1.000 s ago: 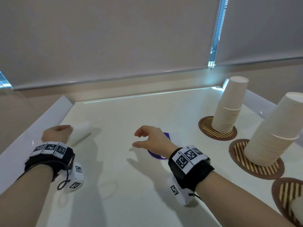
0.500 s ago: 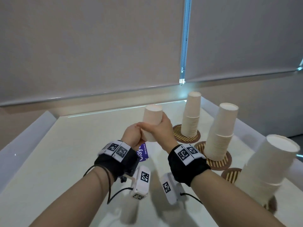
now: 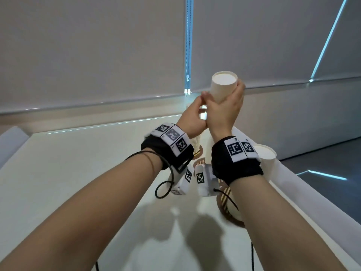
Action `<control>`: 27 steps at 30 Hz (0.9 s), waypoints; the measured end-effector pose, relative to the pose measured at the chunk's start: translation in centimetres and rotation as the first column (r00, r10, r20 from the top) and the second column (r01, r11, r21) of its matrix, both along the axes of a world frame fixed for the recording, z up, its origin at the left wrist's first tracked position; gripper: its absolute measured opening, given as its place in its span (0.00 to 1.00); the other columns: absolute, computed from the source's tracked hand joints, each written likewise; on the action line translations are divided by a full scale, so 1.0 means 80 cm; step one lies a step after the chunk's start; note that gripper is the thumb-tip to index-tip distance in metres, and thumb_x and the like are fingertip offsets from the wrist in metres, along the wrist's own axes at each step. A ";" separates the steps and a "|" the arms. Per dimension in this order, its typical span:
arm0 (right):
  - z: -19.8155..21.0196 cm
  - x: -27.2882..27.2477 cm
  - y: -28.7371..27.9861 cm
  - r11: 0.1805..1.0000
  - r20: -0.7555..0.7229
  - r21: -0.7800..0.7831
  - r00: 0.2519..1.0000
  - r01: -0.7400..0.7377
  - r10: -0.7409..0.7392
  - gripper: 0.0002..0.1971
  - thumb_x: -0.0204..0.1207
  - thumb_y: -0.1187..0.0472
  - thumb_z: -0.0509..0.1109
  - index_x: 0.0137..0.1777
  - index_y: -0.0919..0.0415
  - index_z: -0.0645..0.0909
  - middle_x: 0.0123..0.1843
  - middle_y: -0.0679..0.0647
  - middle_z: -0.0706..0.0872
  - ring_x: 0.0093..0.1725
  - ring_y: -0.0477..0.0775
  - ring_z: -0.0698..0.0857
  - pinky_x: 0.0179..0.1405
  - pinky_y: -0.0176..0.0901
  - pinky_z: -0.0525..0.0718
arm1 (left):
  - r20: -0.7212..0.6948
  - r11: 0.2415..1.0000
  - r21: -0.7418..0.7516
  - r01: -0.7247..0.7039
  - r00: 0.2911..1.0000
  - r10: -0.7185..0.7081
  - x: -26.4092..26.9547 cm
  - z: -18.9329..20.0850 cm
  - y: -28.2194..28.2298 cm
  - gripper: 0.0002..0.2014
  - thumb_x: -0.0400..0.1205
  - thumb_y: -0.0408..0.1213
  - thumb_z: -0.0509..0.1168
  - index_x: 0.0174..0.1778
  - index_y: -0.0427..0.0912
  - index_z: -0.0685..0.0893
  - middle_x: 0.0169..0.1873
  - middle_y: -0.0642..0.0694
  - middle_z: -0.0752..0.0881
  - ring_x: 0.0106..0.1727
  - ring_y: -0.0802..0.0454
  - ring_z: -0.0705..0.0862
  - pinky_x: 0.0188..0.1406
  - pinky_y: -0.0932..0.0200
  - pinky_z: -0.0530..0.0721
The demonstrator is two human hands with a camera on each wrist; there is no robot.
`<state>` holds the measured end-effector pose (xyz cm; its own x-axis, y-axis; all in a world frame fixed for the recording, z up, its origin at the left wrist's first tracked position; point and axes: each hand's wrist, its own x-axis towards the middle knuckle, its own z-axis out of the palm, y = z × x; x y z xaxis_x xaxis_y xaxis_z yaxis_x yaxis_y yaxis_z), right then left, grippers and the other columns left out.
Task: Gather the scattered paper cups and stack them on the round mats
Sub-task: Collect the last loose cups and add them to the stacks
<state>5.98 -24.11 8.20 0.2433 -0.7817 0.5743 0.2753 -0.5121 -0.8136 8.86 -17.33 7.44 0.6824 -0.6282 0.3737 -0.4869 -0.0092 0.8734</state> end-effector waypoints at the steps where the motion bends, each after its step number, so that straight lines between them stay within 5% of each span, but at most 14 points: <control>1: -0.001 0.000 -0.007 0.999 0.016 0.010 0.999 0.034 -0.034 0.38 0.62 0.58 0.81 0.71 0.66 0.69 0.68 0.60 0.78 0.67 0.61 0.76 0.70 0.59 0.72 | 0.026 1.000 0.016 0.005 1.000 -0.006 0.000 -0.001 -0.010 0.30 0.79 0.24 0.66 0.77 0.40 0.66 0.71 0.45 0.76 0.67 0.50 0.78 0.55 0.66 0.80; 7: -0.035 0.011 -0.036 0.982 -0.080 0.164 0.993 0.098 -0.085 0.38 0.65 0.59 0.79 0.73 0.66 0.66 0.71 0.60 0.75 0.71 0.60 0.74 0.71 0.54 0.69 | 0.130 0.973 0.222 -0.061 0.991 0.032 0.012 -0.033 -0.041 0.29 0.81 0.27 0.62 0.79 0.45 0.65 0.73 0.43 0.75 0.74 0.48 0.73 0.69 0.59 0.72; 17: -0.106 0.018 -0.053 0.973 -0.393 0.229 0.917 0.024 0.070 0.33 0.68 0.58 0.77 0.69 0.64 0.65 0.69 0.60 0.75 0.68 0.63 0.75 0.69 0.61 0.72 | 0.112 0.831 0.551 -0.080 0.993 0.021 0.029 -0.100 -0.031 0.30 0.78 0.35 0.69 0.77 0.47 0.69 0.72 0.49 0.77 0.70 0.50 0.78 0.72 0.55 0.73; 23: -0.110 0.015 -0.055 0.973 -0.409 0.229 0.908 0.006 0.090 0.36 0.65 0.60 0.79 0.71 0.64 0.66 0.69 0.60 0.75 0.69 0.63 0.75 0.71 0.64 0.70 | 0.121 0.777 0.618 -0.123 0.991 0.060 0.019 -0.130 -0.009 0.23 0.77 0.38 0.70 0.68 0.40 0.78 0.64 0.46 0.83 0.66 0.48 0.81 0.68 0.52 0.77; 27: -0.111 0.002 -0.037 0.990 -0.426 0.131 0.905 0.052 0.009 0.46 0.66 0.61 0.79 0.80 0.64 0.56 0.80 0.59 0.64 0.80 0.60 0.62 0.80 0.57 0.56 | 0.081 0.752 0.658 -0.053 0.997 0.000 0.007 -0.150 0.003 0.20 0.74 0.36 0.72 0.63 0.42 0.82 0.58 0.46 0.86 0.59 0.49 0.83 0.60 0.58 0.80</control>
